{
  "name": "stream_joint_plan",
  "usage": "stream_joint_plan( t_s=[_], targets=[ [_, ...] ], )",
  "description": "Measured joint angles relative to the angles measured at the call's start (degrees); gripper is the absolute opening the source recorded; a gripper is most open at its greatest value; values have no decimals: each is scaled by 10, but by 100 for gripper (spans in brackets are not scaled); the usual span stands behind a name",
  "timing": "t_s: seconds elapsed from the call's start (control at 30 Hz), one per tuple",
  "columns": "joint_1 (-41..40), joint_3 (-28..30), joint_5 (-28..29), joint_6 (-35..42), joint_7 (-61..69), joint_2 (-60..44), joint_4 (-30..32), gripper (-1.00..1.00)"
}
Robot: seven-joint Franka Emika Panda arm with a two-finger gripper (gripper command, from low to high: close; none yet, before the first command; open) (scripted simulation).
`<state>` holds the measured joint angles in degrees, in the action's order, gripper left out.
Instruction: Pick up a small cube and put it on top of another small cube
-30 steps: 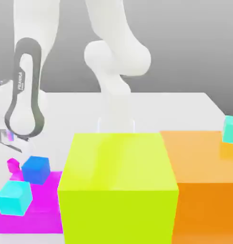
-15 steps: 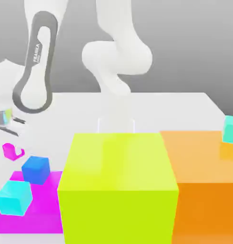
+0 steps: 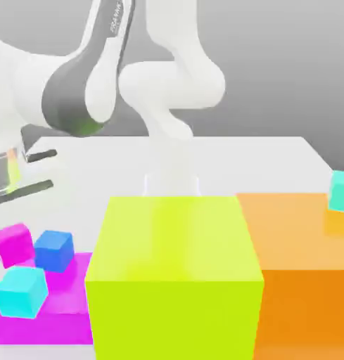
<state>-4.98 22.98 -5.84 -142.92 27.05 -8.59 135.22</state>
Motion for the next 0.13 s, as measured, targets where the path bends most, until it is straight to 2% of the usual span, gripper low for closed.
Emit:
stream_joint_plan(
  t_s=[0.03,0.13],
  targets=[
    [-2,-2,-5,-9,5,-8,2,100],
    [-2,-2,-5,-9,5,-8,2,100]
  ],
)
